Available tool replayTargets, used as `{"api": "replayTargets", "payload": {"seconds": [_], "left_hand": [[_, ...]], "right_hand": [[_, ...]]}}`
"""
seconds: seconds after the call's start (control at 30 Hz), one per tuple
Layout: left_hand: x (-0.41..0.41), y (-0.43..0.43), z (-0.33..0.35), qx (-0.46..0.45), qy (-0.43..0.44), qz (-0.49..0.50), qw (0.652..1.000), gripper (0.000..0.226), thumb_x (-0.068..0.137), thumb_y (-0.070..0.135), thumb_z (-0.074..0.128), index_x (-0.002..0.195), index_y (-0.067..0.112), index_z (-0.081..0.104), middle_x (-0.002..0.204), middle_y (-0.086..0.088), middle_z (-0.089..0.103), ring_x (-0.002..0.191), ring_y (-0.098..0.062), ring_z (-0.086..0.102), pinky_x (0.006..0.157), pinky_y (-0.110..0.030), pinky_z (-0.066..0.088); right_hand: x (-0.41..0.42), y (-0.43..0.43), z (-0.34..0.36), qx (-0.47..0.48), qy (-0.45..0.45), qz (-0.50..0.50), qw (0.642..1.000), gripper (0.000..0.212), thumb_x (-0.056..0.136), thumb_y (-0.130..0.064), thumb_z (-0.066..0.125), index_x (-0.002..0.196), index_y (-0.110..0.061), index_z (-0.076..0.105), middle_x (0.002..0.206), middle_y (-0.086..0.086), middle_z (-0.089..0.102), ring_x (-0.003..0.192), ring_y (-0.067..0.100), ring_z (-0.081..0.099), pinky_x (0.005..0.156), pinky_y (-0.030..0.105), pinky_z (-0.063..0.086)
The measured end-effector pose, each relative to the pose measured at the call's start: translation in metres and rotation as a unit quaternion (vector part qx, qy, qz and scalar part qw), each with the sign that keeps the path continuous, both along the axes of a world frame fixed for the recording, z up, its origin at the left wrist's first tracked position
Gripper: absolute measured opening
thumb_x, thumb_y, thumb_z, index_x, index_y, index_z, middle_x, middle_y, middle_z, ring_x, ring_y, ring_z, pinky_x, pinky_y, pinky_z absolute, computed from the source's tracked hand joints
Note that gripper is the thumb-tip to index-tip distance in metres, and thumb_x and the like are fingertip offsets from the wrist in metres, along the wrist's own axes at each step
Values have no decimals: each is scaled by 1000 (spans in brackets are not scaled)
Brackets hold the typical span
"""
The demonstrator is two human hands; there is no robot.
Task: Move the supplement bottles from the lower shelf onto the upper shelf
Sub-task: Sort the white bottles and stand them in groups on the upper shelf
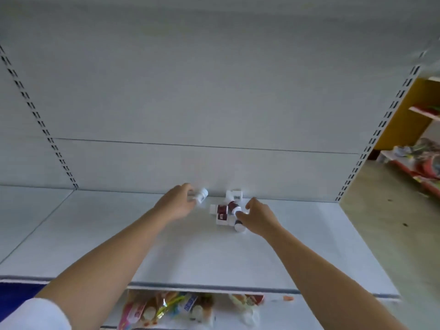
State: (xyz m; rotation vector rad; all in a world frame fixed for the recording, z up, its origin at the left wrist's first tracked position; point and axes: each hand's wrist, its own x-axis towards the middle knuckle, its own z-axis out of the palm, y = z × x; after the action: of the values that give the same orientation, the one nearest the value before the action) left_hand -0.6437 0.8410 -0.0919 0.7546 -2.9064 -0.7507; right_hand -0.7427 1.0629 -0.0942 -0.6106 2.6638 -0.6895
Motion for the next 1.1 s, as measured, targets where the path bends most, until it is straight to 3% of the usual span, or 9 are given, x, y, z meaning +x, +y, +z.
{"api": "replayTargets", "payload": {"seconds": [0.13,0.33,0.43,0.5,0.6,0.73,0.93,1.0,1.1], "left_hand": [[-41,-6,-30,32,-4,38,999,53,91,44,54,132,12,46,130,-10,58,115,-30,57,86,-33,45],[-55,-6,-49,22,-11,36,999,33,82,34,48,105,11,55,114,-13,65,102,-33,61,71,-30,41],[-43,-3,-34,73,16,47,996,40,90,28,47,124,8,49,125,-17,59,110,-35,58,82,-35,46],[-20,6,-7,161,40,35,986,53,92,27,49,143,18,38,120,-13,61,107,-30,62,90,-33,46],[27,19,46,272,97,-8,957,59,86,18,58,138,41,43,98,-9,62,85,-21,69,98,-38,51],[95,49,129,358,153,-84,917,38,93,7,57,119,35,55,117,-20,55,94,-25,73,101,-39,51],[178,98,248,380,217,-163,884,36,91,-9,51,105,22,40,103,-16,56,76,-25,66,71,-32,58],[194,112,282,350,221,-204,887,35,89,-5,55,106,23,41,95,-11,59,71,-19,59,64,-30,52],[204,131,331,366,236,-216,874,31,90,6,51,109,29,51,88,-8,55,73,-18,55,64,-28,46]], "right_hand": [[-17,-6,-21,11,18,3,1000,40,77,-38,64,109,-14,56,97,5,65,85,26,66,69,32,51],[-17,-9,-20,46,21,23,998,40,76,-31,68,108,-8,63,104,9,65,91,25,64,73,31,51],[-14,0,-7,-9,-17,26,999,27,76,-29,62,85,-5,71,81,9,70,71,24,65,57,24,44],[-5,9,9,-102,-79,13,992,26,79,-28,59,82,-5,73,80,5,75,76,20,72,67,25,55],[26,19,52,-245,-118,7,962,18,84,-18,61,93,-3,67,89,5,76,86,17,73,89,44,56],[94,36,141,-380,-142,21,914,14,90,-3,56,104,-8,55,102,18,66,79,17,71,77,31,60],[177,62,265,-508,-270,32,818,31,91,-1,32,107,-13,56,80,12,58,64,20,59,57,26,43],[196,73,297,-545,-311,36,778,31,89,-6,29,105,-9,56,74,11,55,61,21,51,55,26,35],[212,88,337,-565,-317,44,760,31,90,-18,30,103,-6,56,71,9,52,60,19,48,54,26,32]]}}
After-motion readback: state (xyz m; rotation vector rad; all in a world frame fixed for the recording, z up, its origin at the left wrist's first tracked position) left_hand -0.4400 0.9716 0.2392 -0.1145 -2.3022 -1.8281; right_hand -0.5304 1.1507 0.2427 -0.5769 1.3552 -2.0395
